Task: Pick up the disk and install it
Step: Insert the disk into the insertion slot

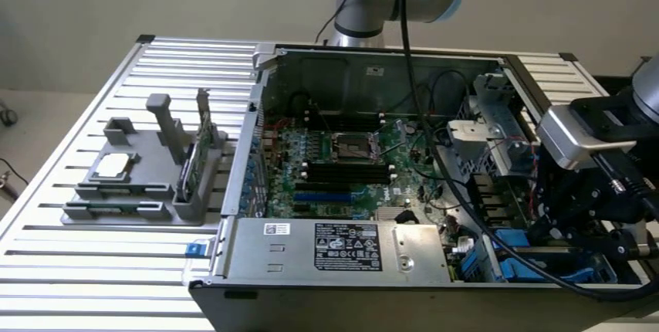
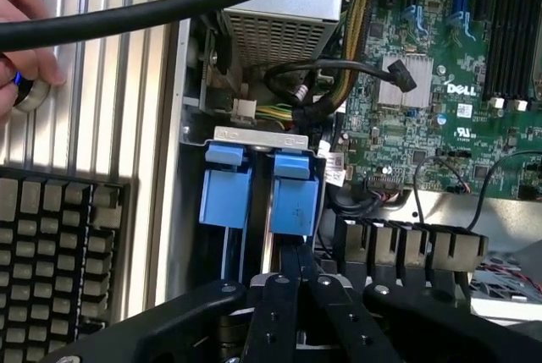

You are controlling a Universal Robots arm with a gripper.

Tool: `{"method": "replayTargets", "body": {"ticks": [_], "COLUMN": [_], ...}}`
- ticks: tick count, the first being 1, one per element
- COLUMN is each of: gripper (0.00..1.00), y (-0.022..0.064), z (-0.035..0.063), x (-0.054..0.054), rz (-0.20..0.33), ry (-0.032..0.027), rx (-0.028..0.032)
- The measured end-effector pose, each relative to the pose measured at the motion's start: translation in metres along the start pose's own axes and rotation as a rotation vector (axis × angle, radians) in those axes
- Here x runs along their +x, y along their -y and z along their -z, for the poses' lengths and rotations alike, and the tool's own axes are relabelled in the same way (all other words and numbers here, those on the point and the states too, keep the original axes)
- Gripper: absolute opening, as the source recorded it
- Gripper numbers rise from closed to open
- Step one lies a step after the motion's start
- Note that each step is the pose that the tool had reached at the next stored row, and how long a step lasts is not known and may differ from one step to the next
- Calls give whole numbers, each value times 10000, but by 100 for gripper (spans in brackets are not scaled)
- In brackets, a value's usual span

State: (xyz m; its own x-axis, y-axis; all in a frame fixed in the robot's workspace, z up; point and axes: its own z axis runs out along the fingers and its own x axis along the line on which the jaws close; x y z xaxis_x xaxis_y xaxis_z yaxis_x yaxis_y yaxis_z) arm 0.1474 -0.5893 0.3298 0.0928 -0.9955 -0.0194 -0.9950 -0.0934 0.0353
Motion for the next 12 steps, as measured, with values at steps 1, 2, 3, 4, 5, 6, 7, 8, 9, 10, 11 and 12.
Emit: {"method": "replayTargets", "body": {"ticks": [1, 2, 3, 4, 5, 6, 7, 8, 9, 10, 11, 12], "gripper": [11, 11, 11, 11, 11, 11, 11, 11, 11, 11, 11, 11], "y": [1, 2, 3, 3, 4, 5, 5, 5, 4, 2, 0, -2], "z": [-8, -15, -25, -33, -36, -38, -32, -10, 33, 93, 135, 176], "x": [1, 1, 1, 1, 1, 1, 0, 0, 0, -2, -2, -3], "rz": [-1, -1, 0, 0, 1, 0, 0, 2, 2, 1, 1, 0], "ry": [-5, -11, -11, -13, -13, -10, 0, 23, 18, -3, 2, 1], "rx": [3, 6, 7, 9, 10, 10, 11, 11, 6, 1, 0, 0]}}
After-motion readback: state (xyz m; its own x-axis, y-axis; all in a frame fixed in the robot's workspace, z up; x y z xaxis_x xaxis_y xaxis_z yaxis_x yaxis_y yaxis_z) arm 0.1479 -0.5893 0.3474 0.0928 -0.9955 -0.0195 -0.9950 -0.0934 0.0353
